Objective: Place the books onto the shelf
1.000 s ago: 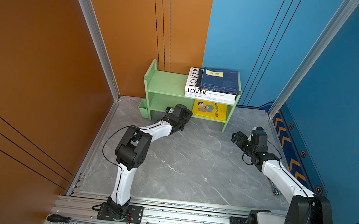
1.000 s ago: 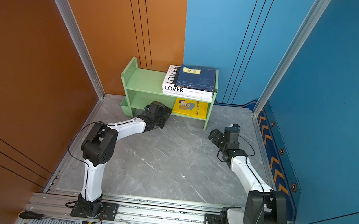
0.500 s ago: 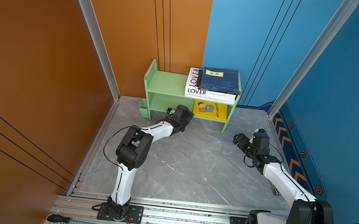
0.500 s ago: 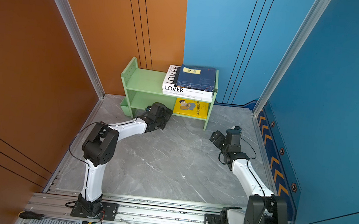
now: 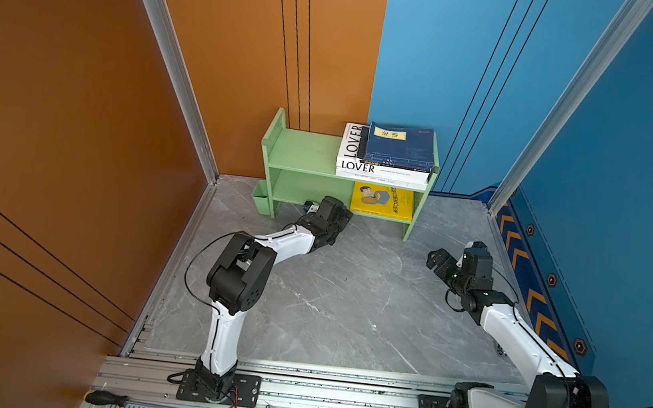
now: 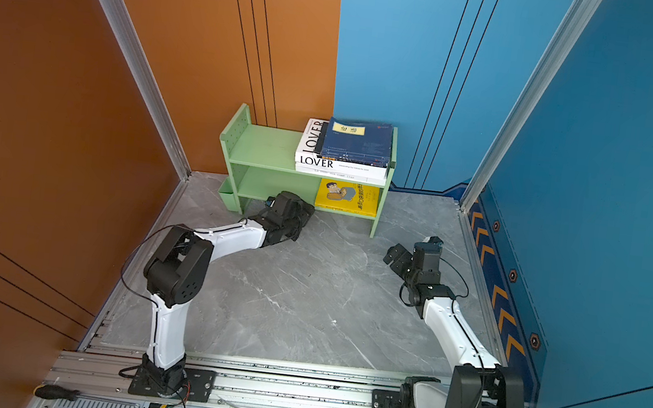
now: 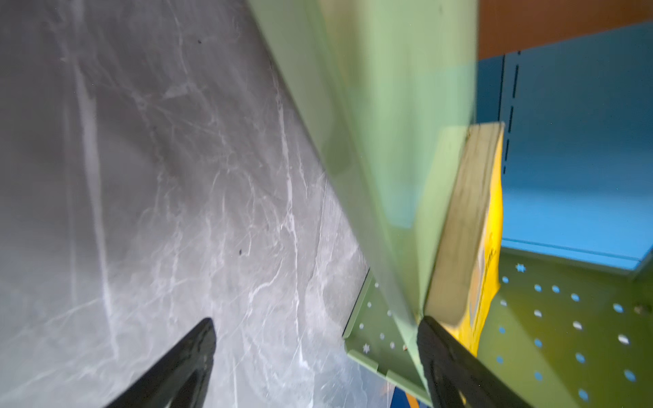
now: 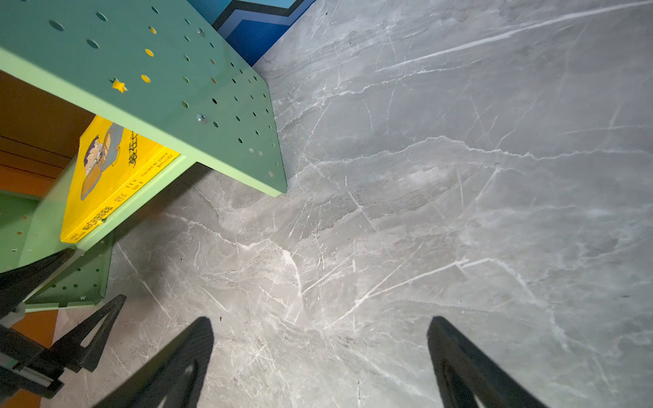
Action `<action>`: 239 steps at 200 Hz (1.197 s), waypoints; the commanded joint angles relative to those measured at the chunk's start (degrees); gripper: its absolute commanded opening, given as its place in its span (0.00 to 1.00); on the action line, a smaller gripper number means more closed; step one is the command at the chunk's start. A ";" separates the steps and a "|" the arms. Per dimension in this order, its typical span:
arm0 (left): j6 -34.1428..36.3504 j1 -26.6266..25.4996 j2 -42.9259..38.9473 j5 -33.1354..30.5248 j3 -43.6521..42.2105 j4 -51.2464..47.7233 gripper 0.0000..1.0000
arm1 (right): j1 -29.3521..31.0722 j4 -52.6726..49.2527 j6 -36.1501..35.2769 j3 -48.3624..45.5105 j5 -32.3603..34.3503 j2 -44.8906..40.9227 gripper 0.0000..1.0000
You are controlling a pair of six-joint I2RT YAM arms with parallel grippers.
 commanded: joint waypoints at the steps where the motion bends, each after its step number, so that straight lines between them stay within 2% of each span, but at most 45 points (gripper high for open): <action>1: 4.22 -0.82 -5.62 0.22 -3.82 1.63 0.90 | -0.63 -1.45 0.61 -1.32 1.56 -2.23 0.97; 39: 13.93 -1.38 -16.25 -0.12 -13.16 2.49 0.93 | -1.17 -5.52 -0.22 -1.55 3.04 -6.07 0.99; 88: 31.12 -0.08 -36.61 -9.06 -27.52 0.88 0.99 | -2.92 -11.95 -1.53 -1.35 5.67 -10.01 1.00; 118: 35.19 4.20 -47.82 -12.95 -35.32 -1.88 0.98 | -3.33 -15.72 -3.00 -0.82 8.78 -13.29 1.00; 132: 39.48 5.78 -52.54 -17.08 -37.24 -5.31 0.98 | -3.68 -17.44 -3.71 -0.64 10.30 -15.12 1.00; 147: 47.79 7.13 -56.63 -25.13 -38.79 -7.69 0.98 | -3.98 -18.74 -4.55 -0.66 12.21 -16.99 1.00; 167: 59.16 11.41 -61.40 -32.01 -42.62 -5.22 0.98 | -4.16 -20.95 -6.06 -0.73 15.34 -18.92 1.00; 194: 70.88 17.48 -62.24 -32.73 -52.44 9.69 0.98 | -4.59 -24.01 -7.59 0.01 18.10 -20.05 1.00; 222: 76.02 19.28 -55.86 -33.41 -56.54 16.91 0.98 | -4.64 -25.74 -7.83 0.59 19.62 -20.87 1.00; 239: 77.86 19.91 -51.70 -31.73 -60.64 27.45 0.98 | -4.69 -26.34 -7.22 0.33 20.49 -21.48 1.00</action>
